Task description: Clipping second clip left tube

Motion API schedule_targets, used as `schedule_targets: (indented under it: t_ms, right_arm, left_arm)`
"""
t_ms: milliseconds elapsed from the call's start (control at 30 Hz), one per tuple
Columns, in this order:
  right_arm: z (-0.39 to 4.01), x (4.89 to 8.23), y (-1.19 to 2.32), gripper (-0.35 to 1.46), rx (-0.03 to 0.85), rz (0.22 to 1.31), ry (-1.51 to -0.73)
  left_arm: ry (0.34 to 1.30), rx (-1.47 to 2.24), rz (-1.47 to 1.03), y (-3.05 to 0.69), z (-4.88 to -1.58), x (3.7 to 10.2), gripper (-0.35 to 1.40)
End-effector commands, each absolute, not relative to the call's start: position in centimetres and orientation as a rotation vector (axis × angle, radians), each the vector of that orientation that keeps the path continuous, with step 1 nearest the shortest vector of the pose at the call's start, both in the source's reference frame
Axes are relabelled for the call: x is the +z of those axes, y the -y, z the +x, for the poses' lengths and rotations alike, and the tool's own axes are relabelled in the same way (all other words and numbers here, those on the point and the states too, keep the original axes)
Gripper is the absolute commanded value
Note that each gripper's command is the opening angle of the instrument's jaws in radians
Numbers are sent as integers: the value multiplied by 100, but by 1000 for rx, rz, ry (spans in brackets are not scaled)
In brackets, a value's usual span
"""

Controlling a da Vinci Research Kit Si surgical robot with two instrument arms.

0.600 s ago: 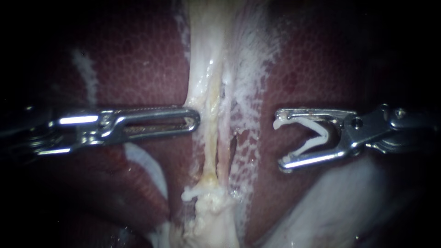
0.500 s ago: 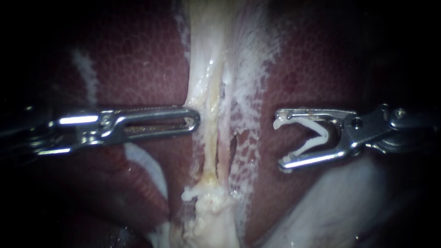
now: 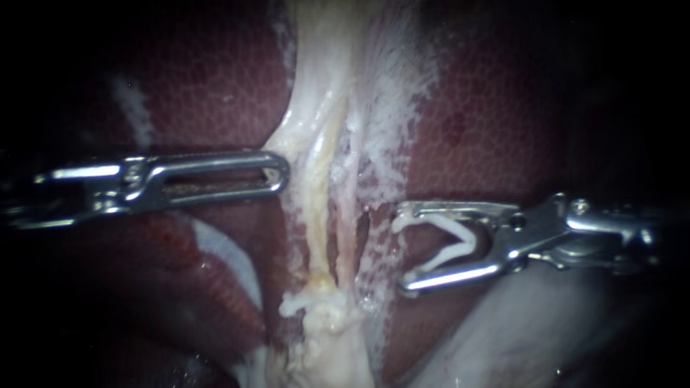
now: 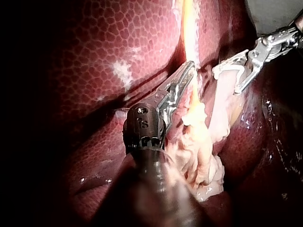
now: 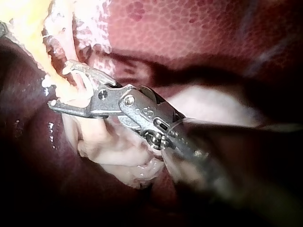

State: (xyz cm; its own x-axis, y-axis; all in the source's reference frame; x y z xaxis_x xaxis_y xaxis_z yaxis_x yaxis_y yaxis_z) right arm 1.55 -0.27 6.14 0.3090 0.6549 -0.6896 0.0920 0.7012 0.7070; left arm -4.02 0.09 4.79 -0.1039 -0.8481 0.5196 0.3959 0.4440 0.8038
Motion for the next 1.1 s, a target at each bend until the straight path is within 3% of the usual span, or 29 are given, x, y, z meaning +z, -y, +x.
schedule_targets:
  t_ms: [33, 500, 1100]
  right_arm:
    - [163, 621, 33, 60, 413, 748, -1212]
    - [214, 672, 48, 60, 386, 772, -1179]
    - [233, 649, 41, 57, 332, 836, -1192]
  left_arm:
    - [1285, -1113, 461, -8, -402, 475, -35]
    - [1291, -1109, 458, 0, -401, 456, -35]
    - [1291, -1108, 454, -3, -396, 475, -35]
